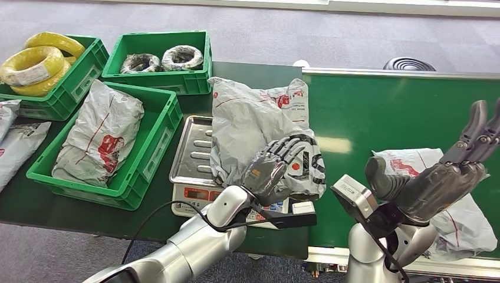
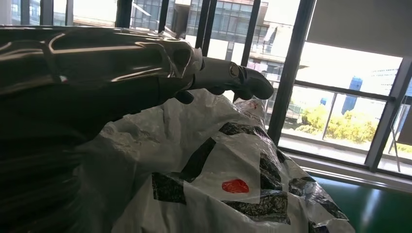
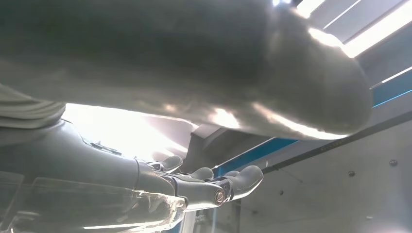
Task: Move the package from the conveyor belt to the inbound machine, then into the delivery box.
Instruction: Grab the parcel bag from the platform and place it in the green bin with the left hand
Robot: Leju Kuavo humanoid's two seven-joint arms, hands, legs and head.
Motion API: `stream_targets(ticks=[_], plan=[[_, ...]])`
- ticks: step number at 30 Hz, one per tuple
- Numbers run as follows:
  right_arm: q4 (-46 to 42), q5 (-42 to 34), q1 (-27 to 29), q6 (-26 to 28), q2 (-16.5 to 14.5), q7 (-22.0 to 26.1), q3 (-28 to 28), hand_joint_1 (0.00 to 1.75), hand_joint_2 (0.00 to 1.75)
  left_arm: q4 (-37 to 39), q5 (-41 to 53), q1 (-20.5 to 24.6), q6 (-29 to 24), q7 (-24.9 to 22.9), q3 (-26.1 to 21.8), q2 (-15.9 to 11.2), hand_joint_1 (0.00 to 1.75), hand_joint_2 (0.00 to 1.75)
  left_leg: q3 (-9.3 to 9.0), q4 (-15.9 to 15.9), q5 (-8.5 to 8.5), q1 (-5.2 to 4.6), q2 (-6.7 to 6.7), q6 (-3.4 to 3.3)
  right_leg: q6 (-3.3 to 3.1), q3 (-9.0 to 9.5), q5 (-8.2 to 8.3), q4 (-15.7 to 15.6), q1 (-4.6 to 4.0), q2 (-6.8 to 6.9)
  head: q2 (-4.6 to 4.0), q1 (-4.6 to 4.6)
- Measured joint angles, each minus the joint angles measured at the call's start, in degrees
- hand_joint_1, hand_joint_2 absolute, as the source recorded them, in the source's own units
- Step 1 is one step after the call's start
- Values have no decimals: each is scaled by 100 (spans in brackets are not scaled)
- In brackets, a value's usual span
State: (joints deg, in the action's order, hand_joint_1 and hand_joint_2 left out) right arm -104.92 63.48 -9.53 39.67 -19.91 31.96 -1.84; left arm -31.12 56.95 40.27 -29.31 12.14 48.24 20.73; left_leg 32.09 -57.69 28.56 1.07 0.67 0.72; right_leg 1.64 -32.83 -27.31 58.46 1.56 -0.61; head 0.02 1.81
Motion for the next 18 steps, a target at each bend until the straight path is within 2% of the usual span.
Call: stream_targets(ticks=[6,7,10,11,18], plan=[[-30,-35,32,0,1,23,28,0,0,102,-39,0,20,-12,59,1,0,175,0,0,0,0,0,0,0,0,0,0,0,0,0,0],[-38,-38,36,0,1,25,31,0,0,115,-41,-1,24,-12,69,2,16,175,0,0,0,0,0,0,0,0,0,0,0,0,0,0],[-54,-43,49,0,0,27,33,0,0,153,-43,-1,36,-12,90,2,127,175,0,0,0,0,0,0,0,0,0,0,0,0,0,0],[-56,-45,51,0,1,27,34,0,0,164,-45,-1,40,-12,93,2,149,175,0,0,0,0,0,0,0,0,0,0,0,0,0,0],[-56,-51,84,0,0,37,64,0,0,283,-56,-1,205,25,98,-1,162,175,0,0,0,0,0,0,0,0,0,0,0,0,0,-1]])
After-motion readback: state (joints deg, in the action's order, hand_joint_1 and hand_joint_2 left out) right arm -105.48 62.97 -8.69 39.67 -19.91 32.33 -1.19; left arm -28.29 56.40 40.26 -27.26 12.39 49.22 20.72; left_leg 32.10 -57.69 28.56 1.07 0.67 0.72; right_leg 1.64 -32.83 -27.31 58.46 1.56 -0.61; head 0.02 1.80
